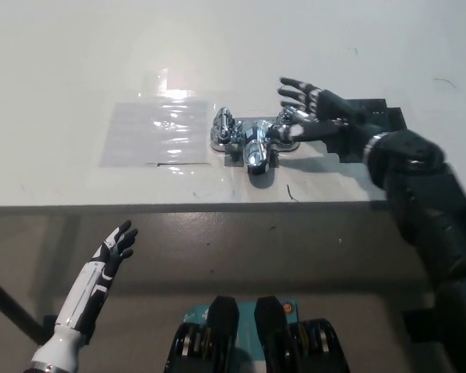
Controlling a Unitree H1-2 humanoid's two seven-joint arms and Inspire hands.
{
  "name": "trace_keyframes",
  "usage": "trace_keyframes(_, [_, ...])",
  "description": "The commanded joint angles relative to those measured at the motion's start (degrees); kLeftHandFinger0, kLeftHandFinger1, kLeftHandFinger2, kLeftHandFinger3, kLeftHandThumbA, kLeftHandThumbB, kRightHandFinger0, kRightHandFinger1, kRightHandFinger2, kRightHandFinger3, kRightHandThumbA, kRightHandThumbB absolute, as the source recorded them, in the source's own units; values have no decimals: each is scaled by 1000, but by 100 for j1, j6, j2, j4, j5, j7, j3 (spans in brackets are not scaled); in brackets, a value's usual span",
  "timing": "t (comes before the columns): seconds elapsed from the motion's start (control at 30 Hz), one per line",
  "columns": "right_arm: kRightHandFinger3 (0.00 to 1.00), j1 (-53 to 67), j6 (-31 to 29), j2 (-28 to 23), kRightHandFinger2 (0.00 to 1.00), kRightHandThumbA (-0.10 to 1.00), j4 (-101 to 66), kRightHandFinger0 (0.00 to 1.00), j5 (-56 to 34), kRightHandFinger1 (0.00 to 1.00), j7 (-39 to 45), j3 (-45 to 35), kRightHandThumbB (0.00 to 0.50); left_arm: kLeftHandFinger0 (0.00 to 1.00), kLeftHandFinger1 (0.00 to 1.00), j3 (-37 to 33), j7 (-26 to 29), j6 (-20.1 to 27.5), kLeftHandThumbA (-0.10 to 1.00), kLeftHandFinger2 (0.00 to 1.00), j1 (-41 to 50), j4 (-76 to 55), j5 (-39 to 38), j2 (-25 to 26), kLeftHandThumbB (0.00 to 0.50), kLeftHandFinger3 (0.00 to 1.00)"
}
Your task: The faucet is at the center of the desk and the robot turn off the faucet by turning the right faucet handle using the right hand
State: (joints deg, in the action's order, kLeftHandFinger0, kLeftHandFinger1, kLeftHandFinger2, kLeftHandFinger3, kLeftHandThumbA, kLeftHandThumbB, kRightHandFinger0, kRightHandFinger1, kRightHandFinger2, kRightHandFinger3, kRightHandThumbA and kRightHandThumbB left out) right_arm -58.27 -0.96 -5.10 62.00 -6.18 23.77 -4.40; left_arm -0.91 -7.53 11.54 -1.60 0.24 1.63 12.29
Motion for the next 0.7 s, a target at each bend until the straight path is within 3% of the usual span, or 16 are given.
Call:
trace_keyframes(0.0, [1000, -214, -771, 718, 1000, 1000, -779, 1000, 41, 1000, -1005, -68, 375, 1000, 1000, 18, -86, 174, 1000, 1000, -63, -107, -65, 99, 428, 1000])
trace_keyframes(0.1, [1000, -180, -1285, 935, 1000, 1000, -810, 1000, 36, 1000, -1503, -215, 395, 1000, 1000, 20, -67, 169, 1000, 1000, -83, -86, -23, 111, 435, 1000])
trace_keyframes(0.2, [1000, -162, -1501, 1134, 1000, 1000, -837, 1000, 346, 1000, -2279, -192, 457, 1000, 1000, 25, -49, 97, 1000, 1000, -66, -147, 2, 107, 438, 1000])
trace_keyframes(0.37, [1000, -43, -1189, 1333, 1000, 1000, -994, 1000, 733, 1000, -3144, -81, 424, 1000, 1000, 25, -78, 75, 1000, 1000, -55, -167, -61, 100, 439, 1000])
trace_keyframes(0.67, [1000, 109, -1751, 1505, 1000, 1000, -607, 1000, 755, 1000, -3848, -145, 373, 1000, 1000, 34, -92, 13, 1000, 1000, -57, -219, -49, 141, 446, 1000])
